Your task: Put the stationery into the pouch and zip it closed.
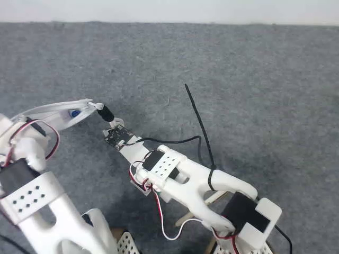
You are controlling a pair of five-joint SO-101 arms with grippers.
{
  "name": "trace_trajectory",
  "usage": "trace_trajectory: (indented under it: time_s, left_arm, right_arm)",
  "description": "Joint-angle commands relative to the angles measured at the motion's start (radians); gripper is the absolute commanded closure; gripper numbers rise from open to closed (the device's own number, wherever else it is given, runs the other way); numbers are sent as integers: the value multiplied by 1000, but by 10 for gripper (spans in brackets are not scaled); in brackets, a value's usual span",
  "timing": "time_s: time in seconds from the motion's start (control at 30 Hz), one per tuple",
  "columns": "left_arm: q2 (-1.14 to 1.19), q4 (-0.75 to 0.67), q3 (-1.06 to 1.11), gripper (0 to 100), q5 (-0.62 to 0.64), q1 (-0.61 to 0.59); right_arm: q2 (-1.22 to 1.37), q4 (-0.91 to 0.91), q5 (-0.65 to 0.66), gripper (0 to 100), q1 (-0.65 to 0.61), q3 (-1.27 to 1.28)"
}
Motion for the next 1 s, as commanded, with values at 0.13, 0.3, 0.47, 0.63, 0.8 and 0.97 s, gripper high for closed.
trace_trajectory:
  time_s: [0.13,0.3,0.47,0.63,0.8,0.97]
  left_arm:
    - [-2,-37,-16,991,14,2]
    - [-2,-37,-16,991,14,2]
    - [-2,-40,-7,991,14,18]
    - [-2,-37,-7,991,14,40]
    - [-2,-35,-7,991,14,66]
    - [-8,-25,-7,991,9,147]
  right_arm:
    - [-35,61,-15,993,76,-49]
    - [-137,119,-15,992,85,-43]
    - [-260,191,-15,992,85,-43]
    - [-346,213,-15,992,85,-43]
    - [-400,213,-17,992,87,-41]
    - [-441,213,-17,992,87,-40]
